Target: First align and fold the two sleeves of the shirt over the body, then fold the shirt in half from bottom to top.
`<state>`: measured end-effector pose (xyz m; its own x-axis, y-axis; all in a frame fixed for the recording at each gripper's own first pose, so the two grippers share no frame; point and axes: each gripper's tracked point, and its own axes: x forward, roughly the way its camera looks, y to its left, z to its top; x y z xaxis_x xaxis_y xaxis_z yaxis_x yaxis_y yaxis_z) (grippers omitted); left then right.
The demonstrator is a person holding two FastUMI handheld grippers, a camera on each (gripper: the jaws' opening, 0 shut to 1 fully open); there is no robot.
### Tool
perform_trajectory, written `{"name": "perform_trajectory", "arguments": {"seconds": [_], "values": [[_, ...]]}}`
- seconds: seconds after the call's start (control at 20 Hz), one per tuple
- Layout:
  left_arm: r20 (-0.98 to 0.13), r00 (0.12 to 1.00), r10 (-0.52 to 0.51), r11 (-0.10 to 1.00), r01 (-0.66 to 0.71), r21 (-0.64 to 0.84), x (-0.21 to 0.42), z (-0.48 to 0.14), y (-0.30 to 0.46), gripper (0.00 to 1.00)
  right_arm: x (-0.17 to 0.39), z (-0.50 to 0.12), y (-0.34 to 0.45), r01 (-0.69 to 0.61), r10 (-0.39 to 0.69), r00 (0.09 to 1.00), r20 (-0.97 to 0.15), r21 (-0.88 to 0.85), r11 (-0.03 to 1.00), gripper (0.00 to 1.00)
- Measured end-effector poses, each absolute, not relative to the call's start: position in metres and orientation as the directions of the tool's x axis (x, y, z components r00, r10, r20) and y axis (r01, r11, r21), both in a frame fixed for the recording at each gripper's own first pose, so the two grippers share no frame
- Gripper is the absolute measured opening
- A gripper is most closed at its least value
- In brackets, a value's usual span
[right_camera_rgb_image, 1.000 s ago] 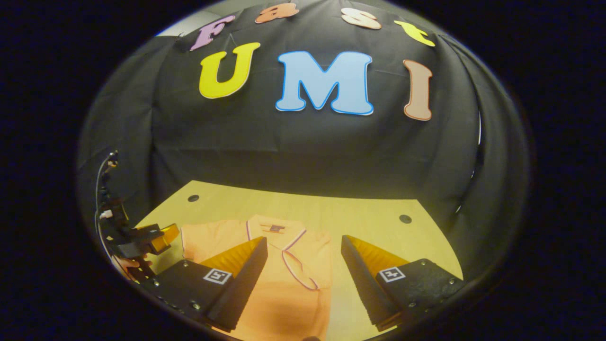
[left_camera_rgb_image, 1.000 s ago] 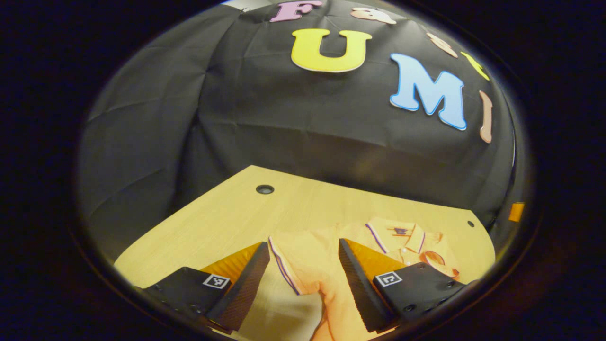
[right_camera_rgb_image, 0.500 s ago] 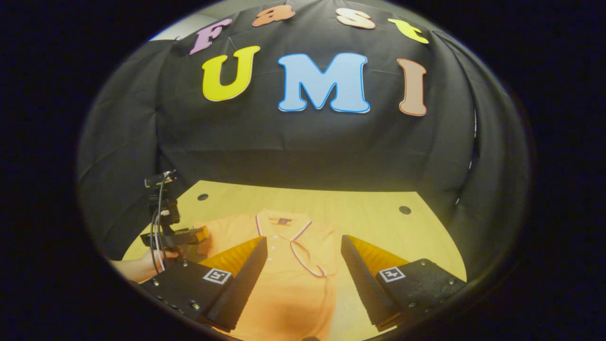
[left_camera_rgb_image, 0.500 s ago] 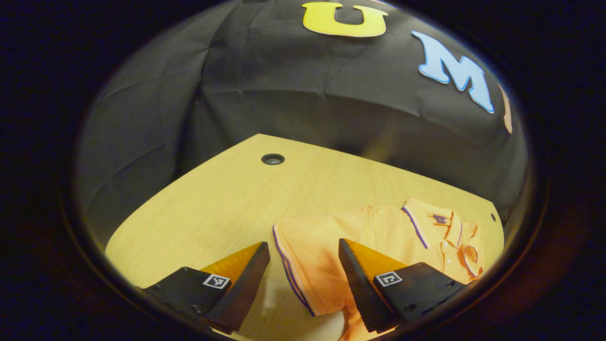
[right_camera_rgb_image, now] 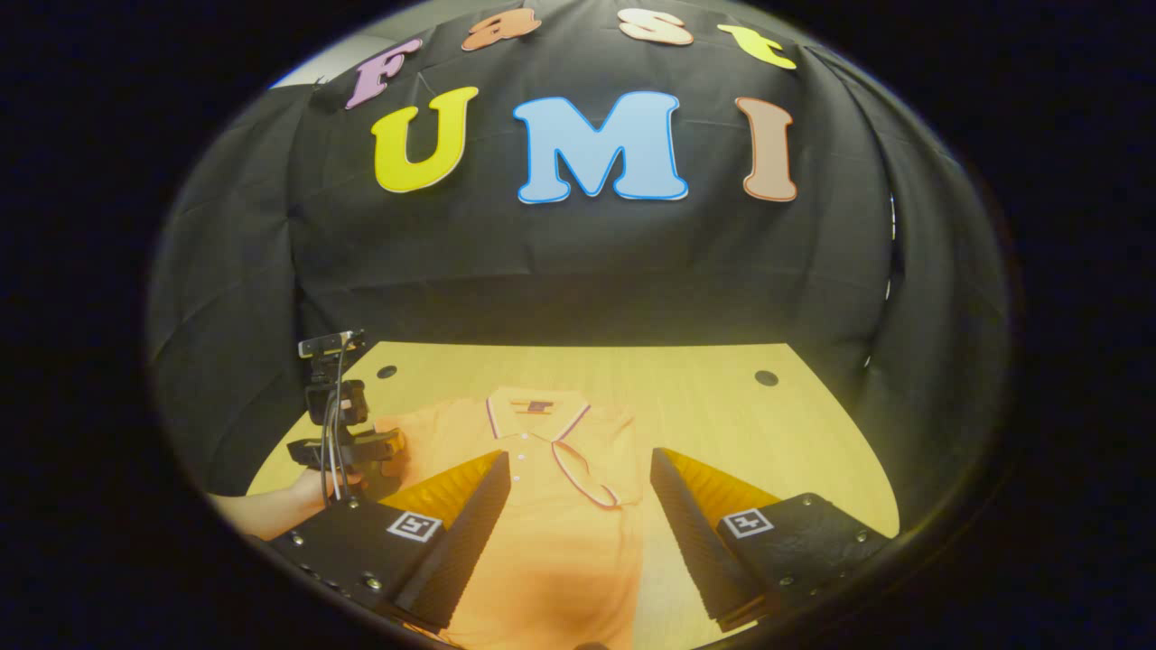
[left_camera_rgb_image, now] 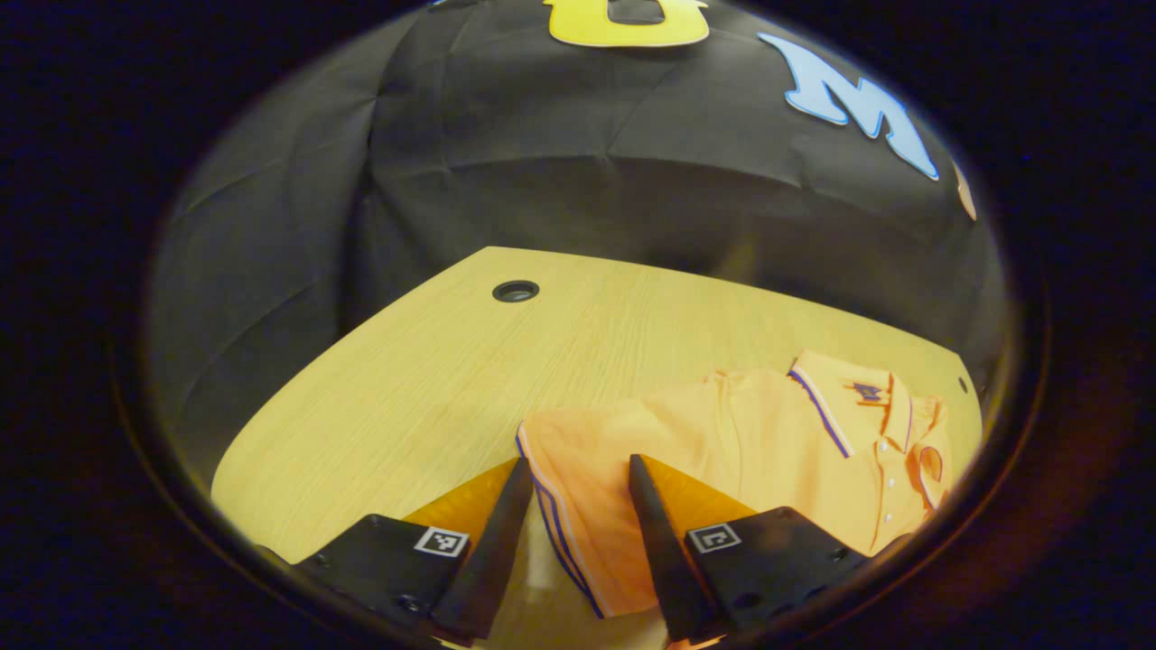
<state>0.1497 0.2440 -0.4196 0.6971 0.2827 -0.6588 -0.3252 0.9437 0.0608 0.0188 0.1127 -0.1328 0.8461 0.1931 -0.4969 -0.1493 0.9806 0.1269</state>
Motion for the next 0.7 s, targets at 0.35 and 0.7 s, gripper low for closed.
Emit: {"name": "perform_trajectory", "arguments": {"seconds": [0.35,0.7], "values": [[-0.667,0.7,0.257,0.961,-0.261,0.095,0.155,-0.417,0.234,0.12,0.003,-0.15,0.095,-0.118,0.165,0.835,-0.524,0.121,0.986,0.99],[-0.621,0.738,0.263,0.961,-0.259,0.1,0.163,-0.391,0.225,0.12,-0.005,-0.15,0.08,-0.082,0.136,0.844,-0.519,0.125,0.989,0.97]]}}
